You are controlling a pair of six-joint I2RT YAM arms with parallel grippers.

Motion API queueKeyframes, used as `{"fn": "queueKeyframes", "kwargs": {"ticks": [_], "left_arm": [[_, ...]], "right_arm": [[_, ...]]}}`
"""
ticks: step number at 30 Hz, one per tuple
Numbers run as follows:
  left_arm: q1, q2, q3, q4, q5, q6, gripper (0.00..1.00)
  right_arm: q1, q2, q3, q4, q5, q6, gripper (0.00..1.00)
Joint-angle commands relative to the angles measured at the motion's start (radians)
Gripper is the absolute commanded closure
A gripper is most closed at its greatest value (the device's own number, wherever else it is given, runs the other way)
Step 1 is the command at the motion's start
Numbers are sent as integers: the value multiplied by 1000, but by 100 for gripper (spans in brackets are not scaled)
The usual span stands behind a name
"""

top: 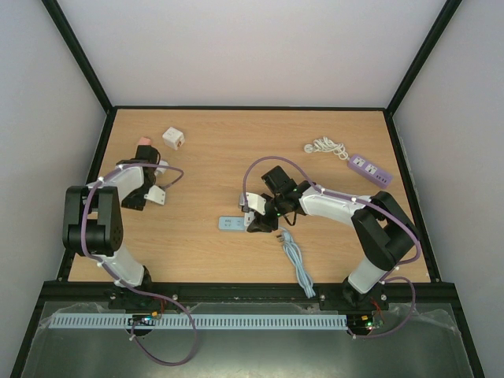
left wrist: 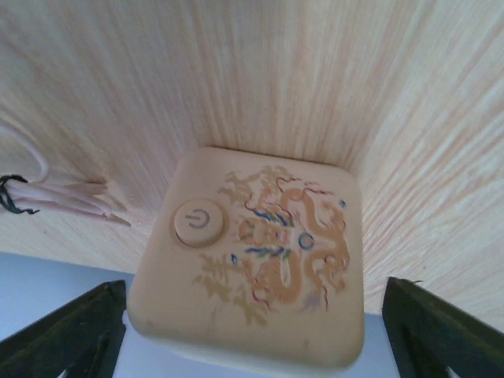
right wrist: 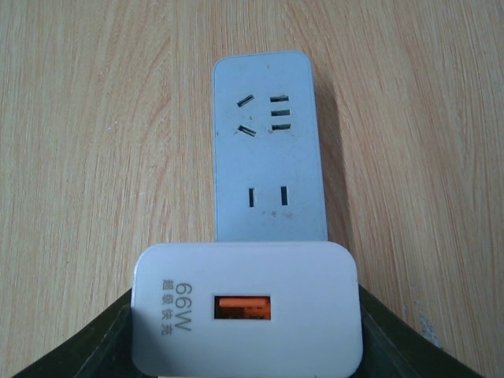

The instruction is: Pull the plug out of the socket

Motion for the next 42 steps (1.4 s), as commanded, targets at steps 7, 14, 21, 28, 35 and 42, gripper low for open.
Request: {"fn": "queueKeyframes", "kwargs": {"ticks": [7,14,21,28,35,42], "left_arm": [[-13,-24,78,-127,97,-116,1],[-13,-104,120,-166,289,-215,1],[-7,-181,175,-169,475,-327,1],[37,-262,199,-60,780,-533,1],[70,-408,77,170,996,-779,1],[70,-429,64,142,1139,-829,1]], "right_arm": [[3,93,-28,-31,212,25,97],[7,97,-27,-32,218,25,97],[12,98,-25,-31,216,25,96],[20,115,-6,-41,210,28,96],[30,115,16,-39,192,31,96],[40,120,33,-15,172,39,96]]}}
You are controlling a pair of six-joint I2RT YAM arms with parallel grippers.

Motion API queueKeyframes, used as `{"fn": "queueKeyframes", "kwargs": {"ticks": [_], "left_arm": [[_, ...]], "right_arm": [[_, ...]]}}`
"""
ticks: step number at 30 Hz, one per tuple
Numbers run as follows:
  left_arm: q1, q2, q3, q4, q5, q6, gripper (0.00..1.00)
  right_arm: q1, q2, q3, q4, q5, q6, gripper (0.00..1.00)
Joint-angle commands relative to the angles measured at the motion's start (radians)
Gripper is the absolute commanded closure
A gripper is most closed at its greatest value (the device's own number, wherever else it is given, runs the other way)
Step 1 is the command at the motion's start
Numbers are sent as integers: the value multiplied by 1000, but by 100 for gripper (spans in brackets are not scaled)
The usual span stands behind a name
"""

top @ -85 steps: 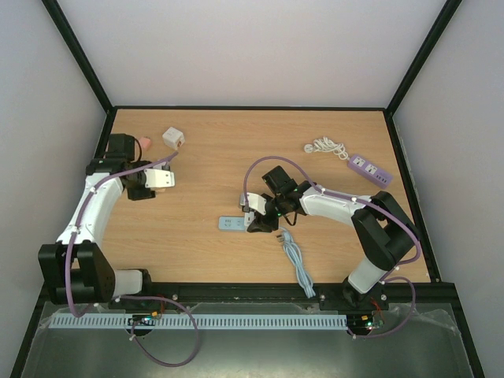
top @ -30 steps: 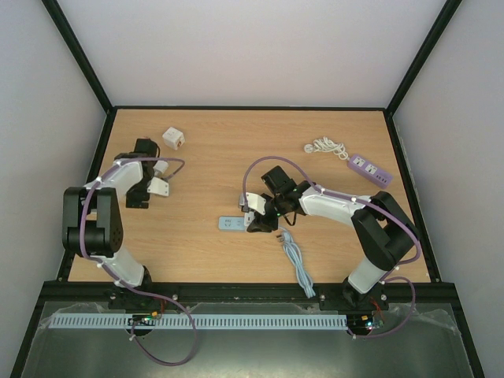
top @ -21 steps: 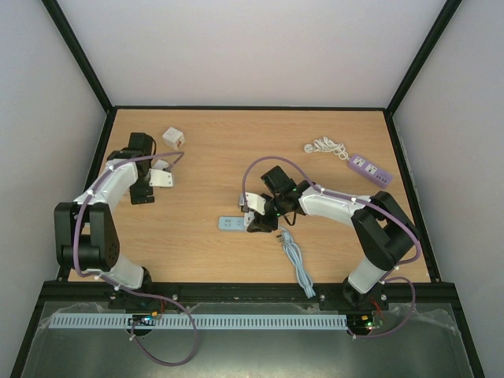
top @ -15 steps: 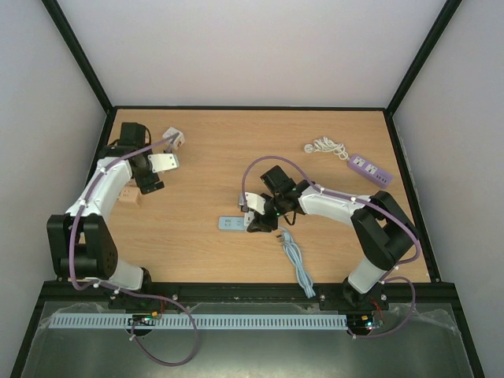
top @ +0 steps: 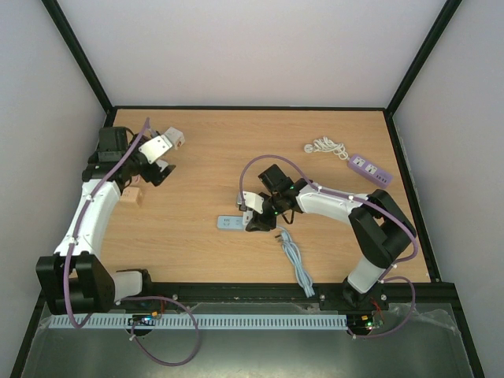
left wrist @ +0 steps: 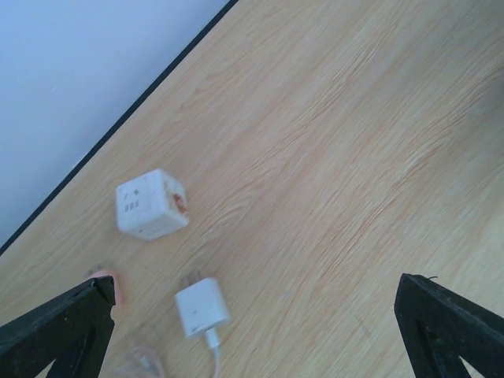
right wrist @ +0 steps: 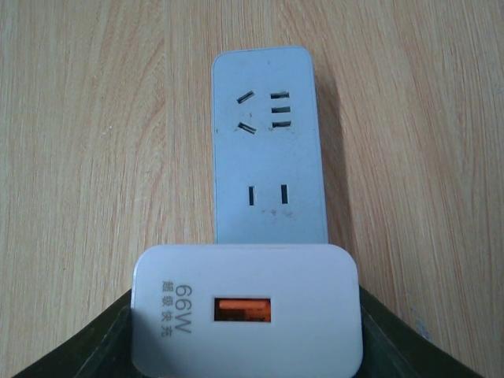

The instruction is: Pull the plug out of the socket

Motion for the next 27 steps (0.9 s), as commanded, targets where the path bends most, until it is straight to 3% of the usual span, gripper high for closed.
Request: {"fn": "queueKeyframes", "kwargs": {"ticks": [1,17,19,23,27], "left_arm": [[4,-3,-10,-5,180,-59,1],[-156,-50,-197,29,251,-86,1],[-201,-51,-218,22,248,-73,1],[-242,-36,-235,-2,275,-33,1],[-250,-6,-225,-20,310,-14,1]], "right_arm": [[19,95,-7,26,147,31,95],[78,151,58,116,97,104,85],[80,148,55,126,88,106,78],[79,124,46,133,83,107,49],[79,60,17,172,66,123,29]]}}
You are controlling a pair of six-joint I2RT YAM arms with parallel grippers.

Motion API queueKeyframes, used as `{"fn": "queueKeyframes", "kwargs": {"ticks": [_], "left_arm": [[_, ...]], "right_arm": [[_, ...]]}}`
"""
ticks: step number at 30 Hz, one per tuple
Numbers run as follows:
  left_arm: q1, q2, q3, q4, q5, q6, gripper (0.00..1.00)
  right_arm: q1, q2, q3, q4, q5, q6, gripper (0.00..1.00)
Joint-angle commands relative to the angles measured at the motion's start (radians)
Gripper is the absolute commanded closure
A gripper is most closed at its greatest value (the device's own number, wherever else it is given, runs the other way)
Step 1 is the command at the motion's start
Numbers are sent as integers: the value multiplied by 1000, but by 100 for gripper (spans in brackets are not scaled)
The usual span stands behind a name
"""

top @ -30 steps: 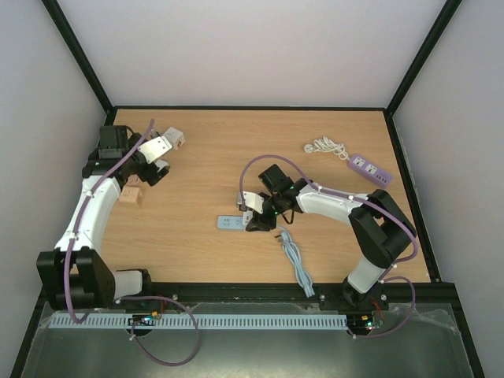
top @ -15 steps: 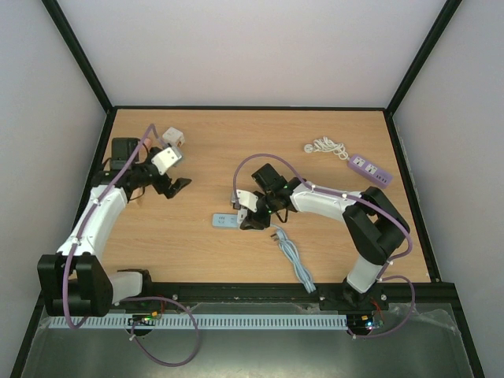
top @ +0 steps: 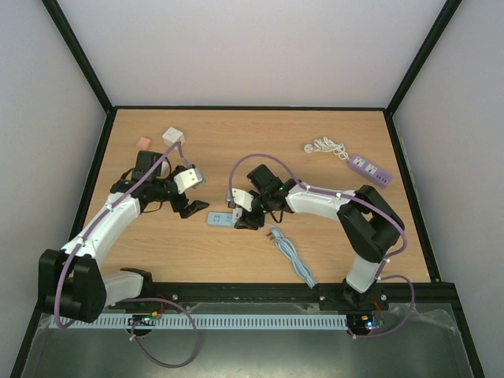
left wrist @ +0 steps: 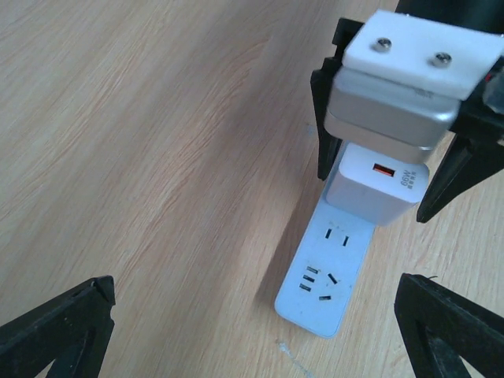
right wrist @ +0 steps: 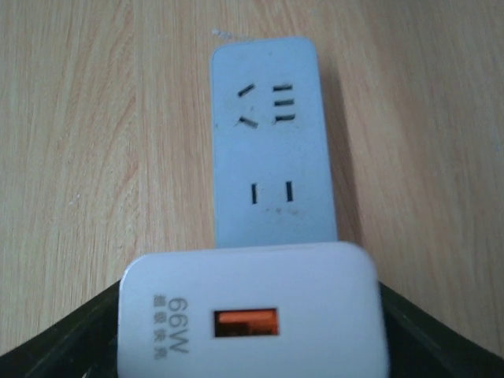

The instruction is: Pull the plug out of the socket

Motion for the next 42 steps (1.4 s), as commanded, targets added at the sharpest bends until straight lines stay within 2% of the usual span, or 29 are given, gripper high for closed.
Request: {"fn": "queueKeyframes", "kwargs": {"ticks": [1,6,11,17,22,27,32,35,38,42], "left_arm": [[-4,30,6,-33,73,46,1],[-20,49,13,-48,90,55,1],[-43,50,-2,-52,114,90,1],[-96,81,-5,-54,134,138,1],[-155,120,1,-26,113,145,4],[-201,163,7,0,100,147,8],[-249,177,-1,10,51,170,16],[-244,155,-11,17,27,172,21],[-210,121,-20,22,20,176,23],[-113,84,-21,-1,87,182,27]], "right_arm": [[16,-29,-44,70,32,23,26],[-2,-75,-56,83,10,23,22],[-45,-106,-95,81,-19,-21,23],[-107,-99,-132,56,-36,-98,28],[-109,-91,-147,43,-46,-120,33],[-108,-76,-140,25,-42,-134,37],[-102,-40,-111,6,-30,-128,42],[-93,-21,-96,1,-14,-124,44],[-76,-4,-88,6,11,-119,51],[-57,10,-90,30,22,-106,63]]}}
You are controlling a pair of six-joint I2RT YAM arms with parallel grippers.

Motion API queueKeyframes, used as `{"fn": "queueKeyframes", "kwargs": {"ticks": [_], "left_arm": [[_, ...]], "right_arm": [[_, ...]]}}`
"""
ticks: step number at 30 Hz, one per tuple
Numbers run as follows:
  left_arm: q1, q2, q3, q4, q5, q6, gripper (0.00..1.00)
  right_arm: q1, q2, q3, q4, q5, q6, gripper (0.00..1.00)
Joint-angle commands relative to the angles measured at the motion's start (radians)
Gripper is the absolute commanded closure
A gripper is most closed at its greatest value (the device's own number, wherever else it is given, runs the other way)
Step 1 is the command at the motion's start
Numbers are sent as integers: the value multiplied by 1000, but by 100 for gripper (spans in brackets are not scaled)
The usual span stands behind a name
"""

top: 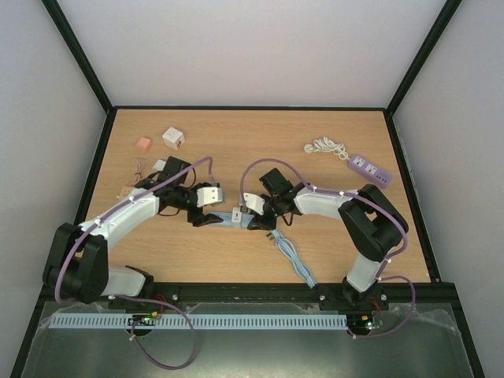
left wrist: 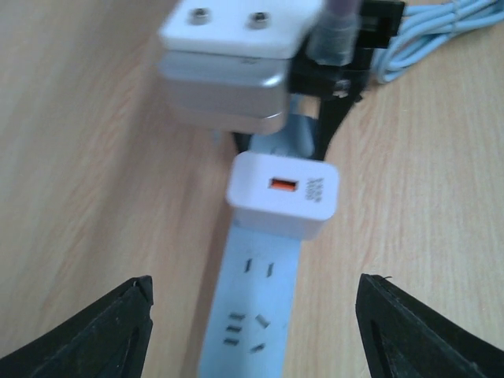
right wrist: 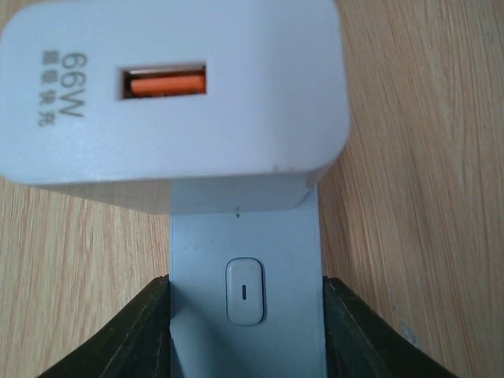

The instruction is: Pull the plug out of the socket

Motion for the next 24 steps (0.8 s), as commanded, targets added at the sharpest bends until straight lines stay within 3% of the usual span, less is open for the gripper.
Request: {"fn": "queueKeyframes", "kwargs": {"ticks": [1,8,15,24], "left_arm": [[104,-57,-13,-27,81,43,28],[127,-76,-69,-53,62,140,28],[13,-55,-134,135,11,52,29],[-59,42,-128,253,-32,28,23]], "right_arm": [[29,25,15,25,21,16,65],[64,62,14,110,-33,68,72],[66,73,-8,130,-40,54,73],[66,55,-60,163,-50,43,76]]}}
